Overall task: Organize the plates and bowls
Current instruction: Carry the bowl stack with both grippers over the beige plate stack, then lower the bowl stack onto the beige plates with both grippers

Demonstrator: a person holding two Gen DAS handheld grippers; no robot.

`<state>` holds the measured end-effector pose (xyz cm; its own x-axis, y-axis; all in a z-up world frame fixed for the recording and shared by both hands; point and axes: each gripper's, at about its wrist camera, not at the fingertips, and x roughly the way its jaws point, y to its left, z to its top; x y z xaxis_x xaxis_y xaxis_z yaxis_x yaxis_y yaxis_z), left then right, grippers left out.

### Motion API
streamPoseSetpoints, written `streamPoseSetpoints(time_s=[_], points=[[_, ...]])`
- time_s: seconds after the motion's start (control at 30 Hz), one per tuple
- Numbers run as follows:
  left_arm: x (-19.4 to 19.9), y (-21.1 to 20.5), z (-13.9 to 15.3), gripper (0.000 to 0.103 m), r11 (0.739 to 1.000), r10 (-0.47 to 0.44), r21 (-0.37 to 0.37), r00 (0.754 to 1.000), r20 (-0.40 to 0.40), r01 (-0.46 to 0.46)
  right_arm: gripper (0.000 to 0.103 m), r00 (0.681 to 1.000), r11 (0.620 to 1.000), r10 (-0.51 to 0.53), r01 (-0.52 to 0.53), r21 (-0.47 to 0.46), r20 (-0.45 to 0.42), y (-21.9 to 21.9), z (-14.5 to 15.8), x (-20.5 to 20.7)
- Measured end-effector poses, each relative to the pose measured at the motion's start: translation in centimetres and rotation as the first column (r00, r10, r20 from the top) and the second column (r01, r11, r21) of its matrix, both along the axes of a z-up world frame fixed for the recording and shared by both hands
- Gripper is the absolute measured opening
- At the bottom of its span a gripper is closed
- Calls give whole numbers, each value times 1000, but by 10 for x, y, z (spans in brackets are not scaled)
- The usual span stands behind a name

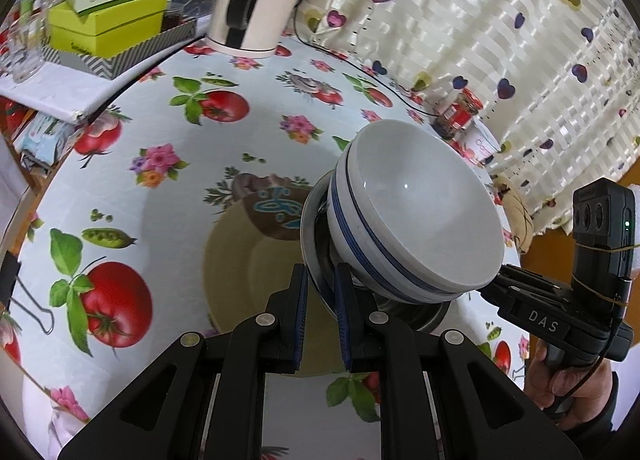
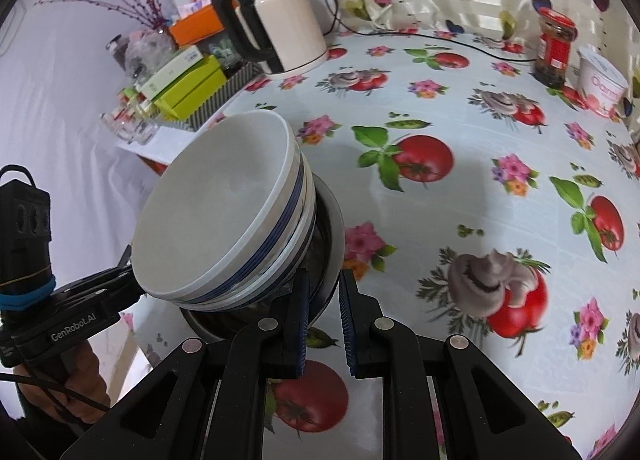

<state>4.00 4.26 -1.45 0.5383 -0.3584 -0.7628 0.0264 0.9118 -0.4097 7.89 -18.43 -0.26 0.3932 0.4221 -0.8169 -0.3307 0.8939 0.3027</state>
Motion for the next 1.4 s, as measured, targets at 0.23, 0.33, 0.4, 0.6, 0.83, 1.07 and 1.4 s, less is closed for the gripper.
streamPoseSetpoints(time_s=[0.23,0.33,0.4,0.6,0.83,1.07,1.4], points=[[-4,15,-6,14,999,33,5,999,-11,-33,15,999,999,38,-38,-6,-13,20,-6,5],[-5,20,-9,14,999,46,5,999,-18,-46,15,998,999,50,-51,-11,-22,27,-9,6],[-5,22,-10,14,999,52,6,998,-21,-52,15,998,998,58,-58,-14,-28,31,-11,6],[-6,27,-16,14,998,64,8,997,-36,-64,15,996,997,78,-79,-25,-44,41,-18,9],[-5,29,-19,14,998,66,6,997,-37,-66,15,995,995,89,-91,-39,-50,46,-21,10],[-6,31,-21,14,998,69,0,997,-39,-69,15,994,994,93,-95,-46,-48,49,-21,11],[-5,35,-22,14,997,75,-16,996,-41,-76,17,994,994,97,-99,-42,-49,49,-22,10]])
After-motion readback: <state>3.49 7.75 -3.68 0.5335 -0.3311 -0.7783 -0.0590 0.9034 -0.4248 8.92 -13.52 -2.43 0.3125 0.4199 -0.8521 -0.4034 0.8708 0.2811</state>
